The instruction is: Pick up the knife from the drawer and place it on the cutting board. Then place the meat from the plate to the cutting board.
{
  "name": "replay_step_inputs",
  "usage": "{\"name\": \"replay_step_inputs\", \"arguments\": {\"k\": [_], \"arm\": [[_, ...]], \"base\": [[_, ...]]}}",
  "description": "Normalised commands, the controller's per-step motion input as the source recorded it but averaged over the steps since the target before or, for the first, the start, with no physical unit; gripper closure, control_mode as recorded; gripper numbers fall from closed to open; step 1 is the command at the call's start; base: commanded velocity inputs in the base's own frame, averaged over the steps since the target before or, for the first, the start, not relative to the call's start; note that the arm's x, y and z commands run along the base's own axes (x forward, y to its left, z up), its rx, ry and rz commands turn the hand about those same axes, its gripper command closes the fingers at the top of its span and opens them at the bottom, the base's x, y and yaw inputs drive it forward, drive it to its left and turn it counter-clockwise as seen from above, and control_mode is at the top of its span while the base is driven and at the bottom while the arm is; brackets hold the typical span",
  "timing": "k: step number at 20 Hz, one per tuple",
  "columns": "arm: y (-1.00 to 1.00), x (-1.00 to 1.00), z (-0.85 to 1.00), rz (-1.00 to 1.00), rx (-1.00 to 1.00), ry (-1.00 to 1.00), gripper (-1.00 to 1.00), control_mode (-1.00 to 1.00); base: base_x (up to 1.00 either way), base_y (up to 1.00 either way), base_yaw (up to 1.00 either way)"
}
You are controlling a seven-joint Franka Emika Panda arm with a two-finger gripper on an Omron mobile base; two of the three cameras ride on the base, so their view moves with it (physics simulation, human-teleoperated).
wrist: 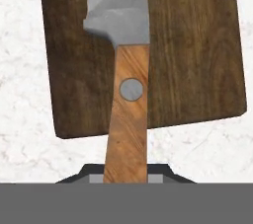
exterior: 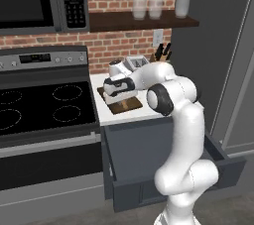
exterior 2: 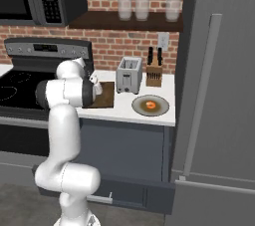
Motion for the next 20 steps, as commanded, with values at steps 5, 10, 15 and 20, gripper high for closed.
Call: {"name": "replay_step_inputs", "arguments": {"k": [5, 10, 15, 20], "arm": [[0.04, 0.40, -0.34, 0.00, 0.00, 0.04, 1.00, -1.00], [0.07, 0.39, -0.38, 0.00, 0.00, 0.02, 1.00, -1.00], [0.00, 0.24, -0.18, 0.00, 0.00, 0.01, 1.00, -1.00], [0.00, -0.03, -0.20, 0.00, 0.00, 0.00, 1.00, -1.00]], "base": [[0.00, 0.00, 0.00], [0.00, 0.00, 0.00], [0.00, 0.00, 0.00], [0.00, 0.00, 0.00]]}}
